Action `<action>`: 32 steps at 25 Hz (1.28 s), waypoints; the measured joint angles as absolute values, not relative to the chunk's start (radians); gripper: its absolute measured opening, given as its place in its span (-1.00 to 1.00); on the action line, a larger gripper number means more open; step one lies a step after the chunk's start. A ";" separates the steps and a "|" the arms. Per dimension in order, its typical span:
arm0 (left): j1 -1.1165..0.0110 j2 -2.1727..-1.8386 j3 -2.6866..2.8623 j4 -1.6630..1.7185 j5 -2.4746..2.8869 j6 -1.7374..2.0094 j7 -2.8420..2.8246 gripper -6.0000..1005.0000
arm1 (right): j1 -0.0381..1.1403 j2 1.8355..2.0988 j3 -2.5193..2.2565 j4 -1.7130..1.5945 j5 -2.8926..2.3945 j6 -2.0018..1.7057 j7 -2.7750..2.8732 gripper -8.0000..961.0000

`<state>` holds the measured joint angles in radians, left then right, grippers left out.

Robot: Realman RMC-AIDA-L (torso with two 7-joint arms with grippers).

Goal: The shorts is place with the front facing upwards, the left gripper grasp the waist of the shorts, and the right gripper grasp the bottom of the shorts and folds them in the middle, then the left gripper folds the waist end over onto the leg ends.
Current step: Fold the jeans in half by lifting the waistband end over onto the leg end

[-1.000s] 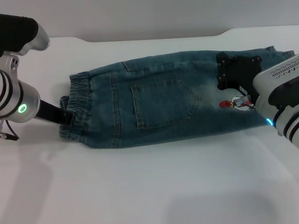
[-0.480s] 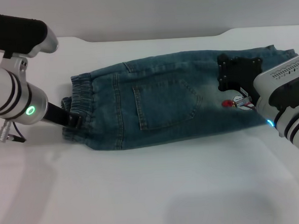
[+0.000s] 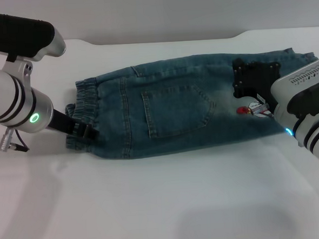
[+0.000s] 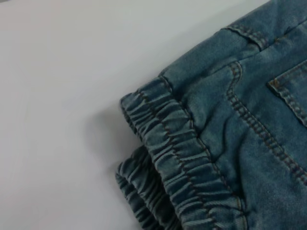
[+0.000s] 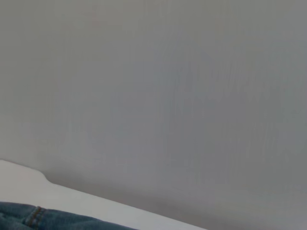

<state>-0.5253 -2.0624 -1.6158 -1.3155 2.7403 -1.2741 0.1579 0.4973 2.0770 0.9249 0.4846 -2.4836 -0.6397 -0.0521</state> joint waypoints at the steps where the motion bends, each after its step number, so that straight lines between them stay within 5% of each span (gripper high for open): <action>1: -0.525 -2.062 -1.616 -1.316 2.741 -1.276 0.158 -0.05 | 0.497 2.077 0.925 0.485 -2.484 -0.640 -0.052 -0.98; 15: -0.525 -2.059 -1.615 -1.298 2.748 -1.285 0.158 0.71 | 0.497 2.077 0.910 0.486 -2.484 -0.639 -0.052 -0.98; 32: -0.540 -2.062 -1.615 -1.235 2.747 -1.242 0.169 0.70 | 0.492 2.077 0.908 0.487 -2.484 -0.640 -0.051 -0.98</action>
